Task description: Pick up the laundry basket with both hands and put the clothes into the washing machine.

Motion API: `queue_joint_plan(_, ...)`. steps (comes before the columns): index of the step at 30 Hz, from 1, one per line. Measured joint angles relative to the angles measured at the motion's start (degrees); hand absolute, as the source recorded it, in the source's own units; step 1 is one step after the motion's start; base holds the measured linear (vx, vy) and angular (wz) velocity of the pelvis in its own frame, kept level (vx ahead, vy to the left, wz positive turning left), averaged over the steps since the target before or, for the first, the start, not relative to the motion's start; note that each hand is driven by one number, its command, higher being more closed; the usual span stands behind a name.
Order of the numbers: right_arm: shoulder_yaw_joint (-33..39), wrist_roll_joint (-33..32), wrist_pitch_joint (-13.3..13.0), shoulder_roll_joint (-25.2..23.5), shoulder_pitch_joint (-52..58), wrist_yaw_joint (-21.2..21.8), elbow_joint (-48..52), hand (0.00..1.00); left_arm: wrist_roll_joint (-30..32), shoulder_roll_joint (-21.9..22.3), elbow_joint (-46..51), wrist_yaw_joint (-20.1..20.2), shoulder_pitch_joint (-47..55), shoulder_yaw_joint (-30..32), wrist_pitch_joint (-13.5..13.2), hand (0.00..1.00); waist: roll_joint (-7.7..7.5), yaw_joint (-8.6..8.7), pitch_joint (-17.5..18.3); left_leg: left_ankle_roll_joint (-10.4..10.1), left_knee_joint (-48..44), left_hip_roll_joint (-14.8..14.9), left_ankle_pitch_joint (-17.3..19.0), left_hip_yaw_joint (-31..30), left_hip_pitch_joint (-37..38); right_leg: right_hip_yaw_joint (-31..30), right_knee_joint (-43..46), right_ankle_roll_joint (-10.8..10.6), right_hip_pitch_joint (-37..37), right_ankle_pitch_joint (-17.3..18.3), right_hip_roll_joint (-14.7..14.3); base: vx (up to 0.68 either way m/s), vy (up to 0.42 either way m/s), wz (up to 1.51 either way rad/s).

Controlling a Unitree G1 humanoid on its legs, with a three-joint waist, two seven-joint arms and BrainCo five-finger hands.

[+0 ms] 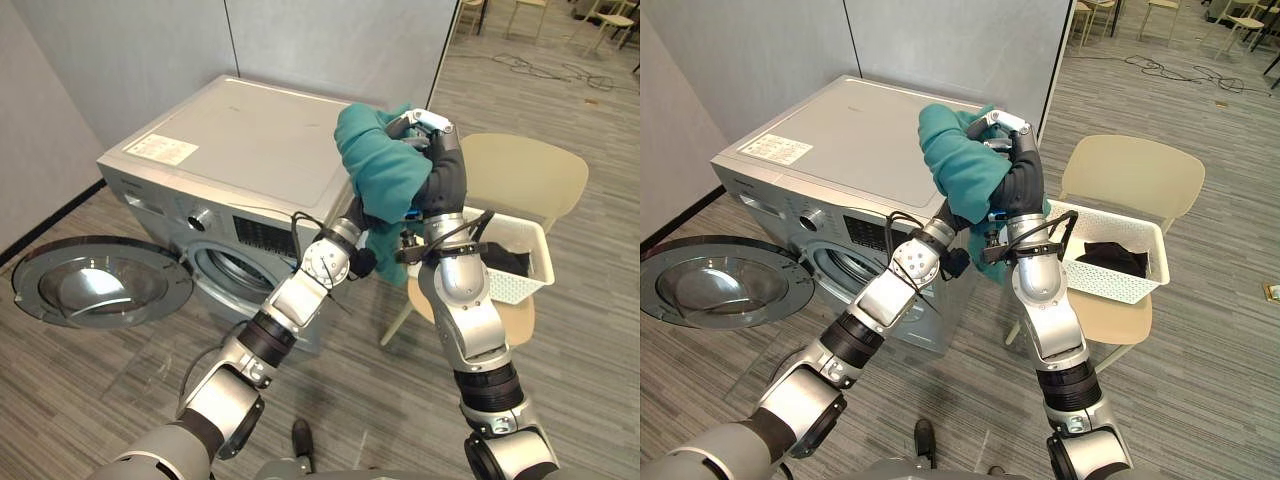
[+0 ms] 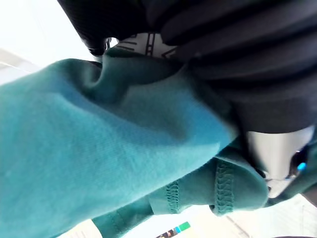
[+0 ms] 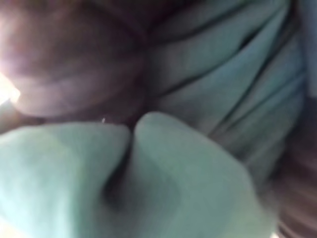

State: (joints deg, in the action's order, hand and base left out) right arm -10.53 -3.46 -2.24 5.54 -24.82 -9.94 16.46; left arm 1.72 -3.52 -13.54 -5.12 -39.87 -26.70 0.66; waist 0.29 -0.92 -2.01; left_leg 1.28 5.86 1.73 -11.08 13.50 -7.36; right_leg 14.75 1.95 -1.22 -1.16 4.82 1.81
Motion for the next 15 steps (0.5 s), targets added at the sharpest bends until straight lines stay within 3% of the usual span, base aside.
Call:
queue_joint_plan(4, -0.1, -0.5, -0.4, 0.1, 0.0, 0.0, 0.0, 1.00, -0.2, 0.0, 0.8, -0.1, 0.0, 0.0, -0.1, 1.00, 0.00, -0.01, 0.0, 0.0, -0.2, 0.0, 0.0, 0.1, 0.0, -0.1, 0.0, 0.0, 0.1, 0.0, 0.0, 0.00, 0.000, 0.00)
queue_joint_plan(5, -0.1, -0.5, -0.6, 0.1, -0.1, 0.0, 0.0, 0.00, -0.6, 0.0, 1.1, -0.2, 0.0, 0.0, -0.1, 1.00, 0.00, 0.00, 0.0, 0.0, -0.2, 0.0, 0.0, 0.1, 0.0, -0.2, 0.0, 0.0, 0.1, 0.0, 0.0, 0.00, 0.000, -0.04)
queue_joint_plan(15, -0.1, -0.8, -1.8, 0.1, -0.9, -0.2, -0.4, 0.00, -1.3, -0.1, 3.0, -0.5, 0.2, 0.9, -0.1, 1.00, -0.01, 0.04, 0.1, 0.0, -0.3, 0.1, 0.0, 0.5, 0.1, -0.6, 0.2, 0.0, 0.3, 0.0, 0.0, 0.00, 0.000, -0.02)
